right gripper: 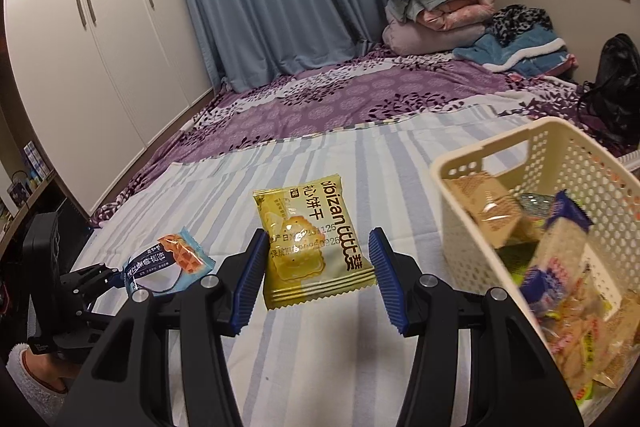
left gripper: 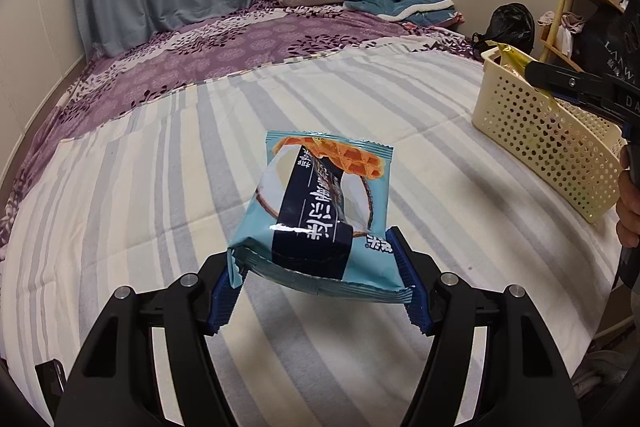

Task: Organize snacks
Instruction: 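Carry the yellow packet toward the basket with right while left carries the blue packet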

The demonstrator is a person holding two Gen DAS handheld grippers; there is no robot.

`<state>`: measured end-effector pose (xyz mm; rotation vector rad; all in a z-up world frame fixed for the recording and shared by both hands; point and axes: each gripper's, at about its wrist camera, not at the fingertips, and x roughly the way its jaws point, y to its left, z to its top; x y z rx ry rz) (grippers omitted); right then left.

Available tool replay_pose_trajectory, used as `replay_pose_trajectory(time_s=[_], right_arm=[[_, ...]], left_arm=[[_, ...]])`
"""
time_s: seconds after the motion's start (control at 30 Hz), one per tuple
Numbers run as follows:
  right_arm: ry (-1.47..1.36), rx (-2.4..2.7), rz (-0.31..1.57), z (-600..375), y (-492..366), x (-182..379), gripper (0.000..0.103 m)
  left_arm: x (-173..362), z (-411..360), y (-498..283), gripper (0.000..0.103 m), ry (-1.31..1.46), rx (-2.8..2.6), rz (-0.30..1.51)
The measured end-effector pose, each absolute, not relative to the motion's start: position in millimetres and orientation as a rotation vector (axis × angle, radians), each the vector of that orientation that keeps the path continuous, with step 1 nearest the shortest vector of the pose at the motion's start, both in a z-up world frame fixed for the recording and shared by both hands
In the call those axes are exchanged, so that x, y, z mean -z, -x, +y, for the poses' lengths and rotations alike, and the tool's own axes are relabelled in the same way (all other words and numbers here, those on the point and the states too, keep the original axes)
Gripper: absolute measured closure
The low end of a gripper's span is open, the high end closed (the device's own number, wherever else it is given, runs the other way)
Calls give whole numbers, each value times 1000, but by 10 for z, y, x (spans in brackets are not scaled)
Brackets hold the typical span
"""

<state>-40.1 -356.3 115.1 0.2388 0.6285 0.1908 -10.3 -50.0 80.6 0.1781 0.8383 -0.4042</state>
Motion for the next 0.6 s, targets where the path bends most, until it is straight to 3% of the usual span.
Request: replay_pose_trajectory(time_s=[0.6], right_arm=[[-304, 3, 560, -4488, 904, -1241, 51]], left_arm=[[-1056, -1103, 93, 34, -231, 485, 781]])
